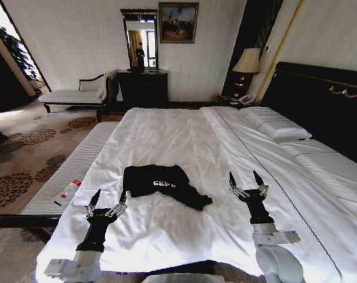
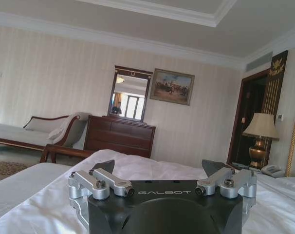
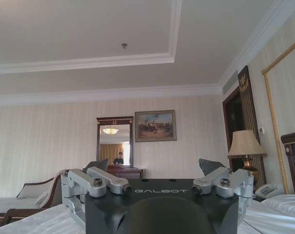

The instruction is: Fold the clothes on the bed.

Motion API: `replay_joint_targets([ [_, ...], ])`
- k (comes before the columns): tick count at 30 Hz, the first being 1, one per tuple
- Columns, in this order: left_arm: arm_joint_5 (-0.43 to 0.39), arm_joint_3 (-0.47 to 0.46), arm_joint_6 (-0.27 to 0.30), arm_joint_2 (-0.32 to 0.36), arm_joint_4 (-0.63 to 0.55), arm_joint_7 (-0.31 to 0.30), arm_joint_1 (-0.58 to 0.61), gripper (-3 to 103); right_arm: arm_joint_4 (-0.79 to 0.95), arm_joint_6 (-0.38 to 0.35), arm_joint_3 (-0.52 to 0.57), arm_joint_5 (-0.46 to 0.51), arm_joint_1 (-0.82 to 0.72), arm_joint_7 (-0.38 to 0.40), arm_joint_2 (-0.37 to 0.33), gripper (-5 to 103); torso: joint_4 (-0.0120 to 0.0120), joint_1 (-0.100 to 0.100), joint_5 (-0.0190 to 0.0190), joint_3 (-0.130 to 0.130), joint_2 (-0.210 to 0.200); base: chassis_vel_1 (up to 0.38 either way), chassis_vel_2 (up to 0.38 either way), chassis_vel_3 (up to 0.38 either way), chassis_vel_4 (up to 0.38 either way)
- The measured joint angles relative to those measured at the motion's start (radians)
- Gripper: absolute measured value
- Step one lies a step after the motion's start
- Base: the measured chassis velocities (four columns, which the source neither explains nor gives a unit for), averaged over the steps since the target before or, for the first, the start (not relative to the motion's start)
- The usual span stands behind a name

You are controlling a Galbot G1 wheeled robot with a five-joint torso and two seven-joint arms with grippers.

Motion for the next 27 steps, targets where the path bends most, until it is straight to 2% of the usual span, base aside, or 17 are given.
replay_joint_targets([
  [15,0.006,-0.005,-0.017,-0.005,0.000,-0.001,0.009,100,0.000,0.013,-0.005,-0.020,-0.002,0.000,0.011,100,0.0001,0.000,-0.0001,0.000,0.000,0.057,0.108,-0.060,-0.096],
  [27,0.018,-0.001,-0.017,-0.015,0.000,-0.006,-0.003,100,-0.029,0.054,-0.012,0.018,0.017,0.002,-0.005,100,0.0000,0.000,0.0001,0.000,0.000,0.009,0.038,-0.014,-0.037],
])
